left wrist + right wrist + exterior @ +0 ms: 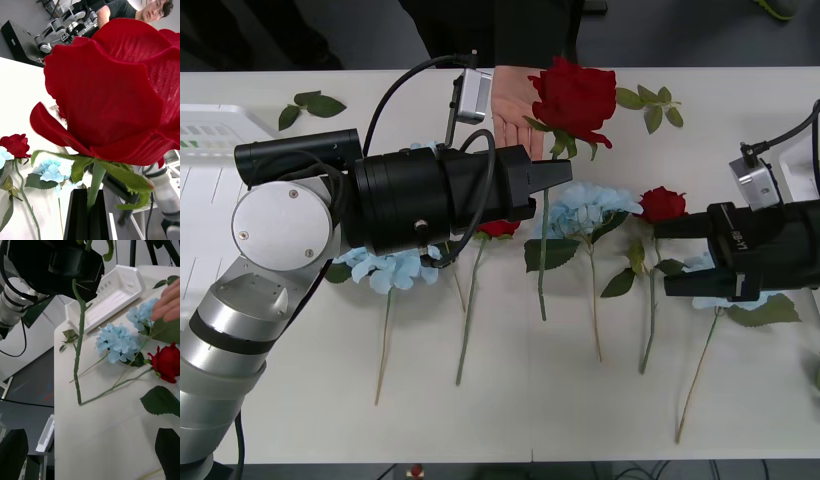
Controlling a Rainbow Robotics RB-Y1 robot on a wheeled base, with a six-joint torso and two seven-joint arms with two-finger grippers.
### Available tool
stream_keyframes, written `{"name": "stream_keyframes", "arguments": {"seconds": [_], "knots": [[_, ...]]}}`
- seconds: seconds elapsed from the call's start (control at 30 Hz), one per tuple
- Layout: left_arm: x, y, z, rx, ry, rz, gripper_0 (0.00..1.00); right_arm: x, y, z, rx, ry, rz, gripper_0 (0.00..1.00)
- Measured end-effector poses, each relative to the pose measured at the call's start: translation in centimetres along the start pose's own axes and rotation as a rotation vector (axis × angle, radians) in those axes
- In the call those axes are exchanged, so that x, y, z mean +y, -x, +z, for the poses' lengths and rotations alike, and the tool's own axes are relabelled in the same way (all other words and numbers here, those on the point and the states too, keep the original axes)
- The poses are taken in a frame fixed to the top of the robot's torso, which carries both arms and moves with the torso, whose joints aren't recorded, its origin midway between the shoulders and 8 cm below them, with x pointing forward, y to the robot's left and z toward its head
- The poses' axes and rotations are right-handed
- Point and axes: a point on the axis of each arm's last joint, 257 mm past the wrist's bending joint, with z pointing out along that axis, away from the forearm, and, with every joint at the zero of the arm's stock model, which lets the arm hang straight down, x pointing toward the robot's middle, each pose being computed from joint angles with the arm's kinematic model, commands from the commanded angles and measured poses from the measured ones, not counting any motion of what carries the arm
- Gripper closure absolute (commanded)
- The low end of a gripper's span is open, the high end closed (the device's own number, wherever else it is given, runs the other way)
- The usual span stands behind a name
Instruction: Place the red flowers into the right box and the blue flowers into the left box. If a person shows an open palm, hand one flower to the person first, then continue sorting.
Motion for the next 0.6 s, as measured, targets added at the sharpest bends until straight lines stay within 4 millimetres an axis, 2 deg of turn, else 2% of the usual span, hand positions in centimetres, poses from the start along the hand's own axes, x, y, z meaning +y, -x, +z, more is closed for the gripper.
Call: {"name": "stream_keyframes", "arguments": {"seconds": [0.47,0.6], "knots": [[0.0,0.0,0.0,0.000,0.000,0.000,1.00,1.4,1.6,8.5,-0.132,0.043,0.058,0.02],[0.0,0.0,0.0,-0.001,-0.001,0.000,1.00,1.7,1.5,10.6,-0.135,0.051,0.071,0.04]]}}
